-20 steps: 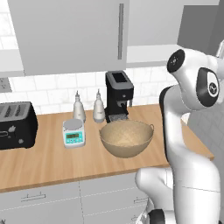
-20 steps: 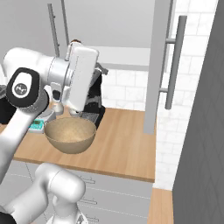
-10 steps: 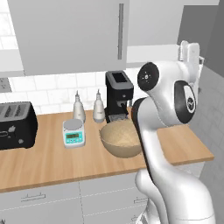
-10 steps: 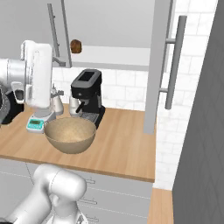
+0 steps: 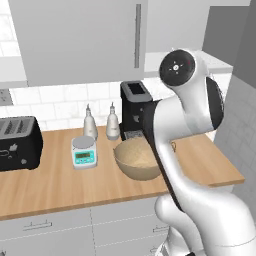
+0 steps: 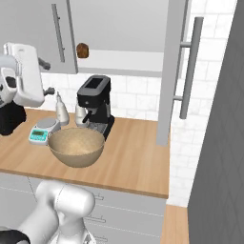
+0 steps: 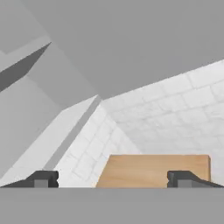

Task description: Open the cabinet, pick up the bread from the cabinet and place it in the basket. Then move the basket to the dining counter.

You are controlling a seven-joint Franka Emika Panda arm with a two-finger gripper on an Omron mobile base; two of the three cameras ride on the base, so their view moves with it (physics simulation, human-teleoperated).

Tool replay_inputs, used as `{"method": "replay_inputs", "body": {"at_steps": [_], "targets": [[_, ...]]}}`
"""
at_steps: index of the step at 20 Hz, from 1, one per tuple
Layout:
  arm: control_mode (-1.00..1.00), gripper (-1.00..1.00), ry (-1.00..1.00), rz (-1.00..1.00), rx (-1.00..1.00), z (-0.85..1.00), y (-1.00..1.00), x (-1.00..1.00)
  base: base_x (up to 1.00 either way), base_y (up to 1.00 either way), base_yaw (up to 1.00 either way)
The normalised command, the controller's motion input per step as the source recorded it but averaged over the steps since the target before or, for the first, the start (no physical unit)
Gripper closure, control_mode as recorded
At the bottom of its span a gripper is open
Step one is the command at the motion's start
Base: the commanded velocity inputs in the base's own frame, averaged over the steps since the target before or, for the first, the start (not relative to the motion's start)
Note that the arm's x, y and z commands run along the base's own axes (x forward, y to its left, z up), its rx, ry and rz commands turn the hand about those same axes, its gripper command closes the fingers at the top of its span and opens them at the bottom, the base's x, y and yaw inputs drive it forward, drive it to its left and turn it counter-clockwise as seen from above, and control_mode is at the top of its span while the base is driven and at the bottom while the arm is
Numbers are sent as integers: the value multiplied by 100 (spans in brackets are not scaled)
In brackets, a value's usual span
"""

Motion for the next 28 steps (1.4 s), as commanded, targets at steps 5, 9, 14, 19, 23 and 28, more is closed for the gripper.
{"method": "replay_inputs", "body": {"at_steps": [5, 9, 14, 19, 23, 28], "targets": [[-100, -100, 37, 49, -21, 0, 8, 82, 0, 0, 0], [-100, -100, 2, 40, -12, 0, 49, 100, 0, 0, 0], [-100, -100, 0, 31, -6, 1, 63, 100, 0, 0, 0], [-100, -100, 9, 28, -3, 9, 17, 78, 0, 0, 0], [-100, -100, 17, 26, -2, 0, 12, 67, 0, 0, 0], [-100, -100, -1, 13, -1, 0, 42, 98, 0, 0, 0]]}}
